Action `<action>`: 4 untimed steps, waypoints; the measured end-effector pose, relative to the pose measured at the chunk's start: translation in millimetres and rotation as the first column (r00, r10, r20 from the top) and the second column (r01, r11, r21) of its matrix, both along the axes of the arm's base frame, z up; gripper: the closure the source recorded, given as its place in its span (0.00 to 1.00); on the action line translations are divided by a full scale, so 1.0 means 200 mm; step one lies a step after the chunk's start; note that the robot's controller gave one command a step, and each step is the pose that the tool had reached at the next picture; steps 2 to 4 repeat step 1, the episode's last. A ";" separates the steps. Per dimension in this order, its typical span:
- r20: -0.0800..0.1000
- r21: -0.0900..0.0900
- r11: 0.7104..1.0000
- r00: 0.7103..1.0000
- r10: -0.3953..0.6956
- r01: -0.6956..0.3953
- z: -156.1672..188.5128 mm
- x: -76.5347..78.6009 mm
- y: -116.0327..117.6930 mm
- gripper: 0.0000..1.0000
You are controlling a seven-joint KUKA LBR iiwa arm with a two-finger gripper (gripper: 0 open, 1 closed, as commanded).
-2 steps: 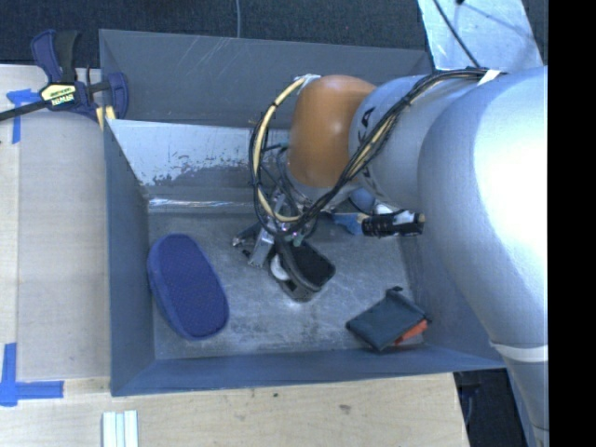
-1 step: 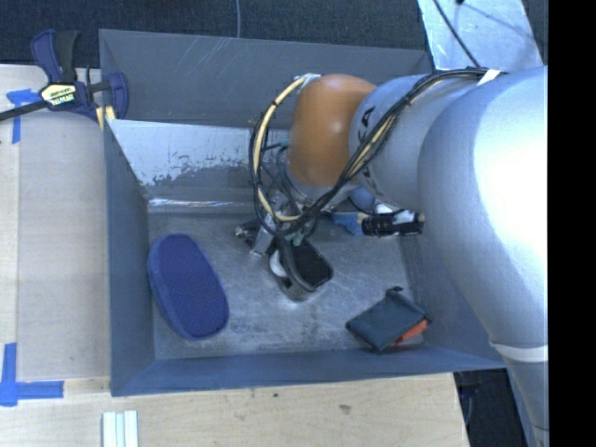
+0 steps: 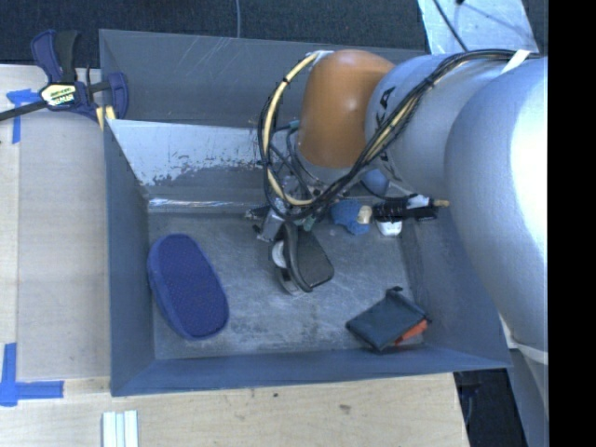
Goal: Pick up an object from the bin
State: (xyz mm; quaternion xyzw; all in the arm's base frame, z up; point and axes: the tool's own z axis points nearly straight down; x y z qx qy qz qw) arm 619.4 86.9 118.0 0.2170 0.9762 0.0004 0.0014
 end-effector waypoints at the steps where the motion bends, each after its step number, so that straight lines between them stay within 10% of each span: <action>1: 0.001 0.000 1.000 1.000 0.000 0.000 0.28 0.00 0.00 1.00; 4: 0.001 0.000 1.000 1.000 0.000 0.000 0.28 0.00 0.00 1.00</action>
Offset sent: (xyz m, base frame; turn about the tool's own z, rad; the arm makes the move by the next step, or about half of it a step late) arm -0.0001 0.0000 0.0560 0.0000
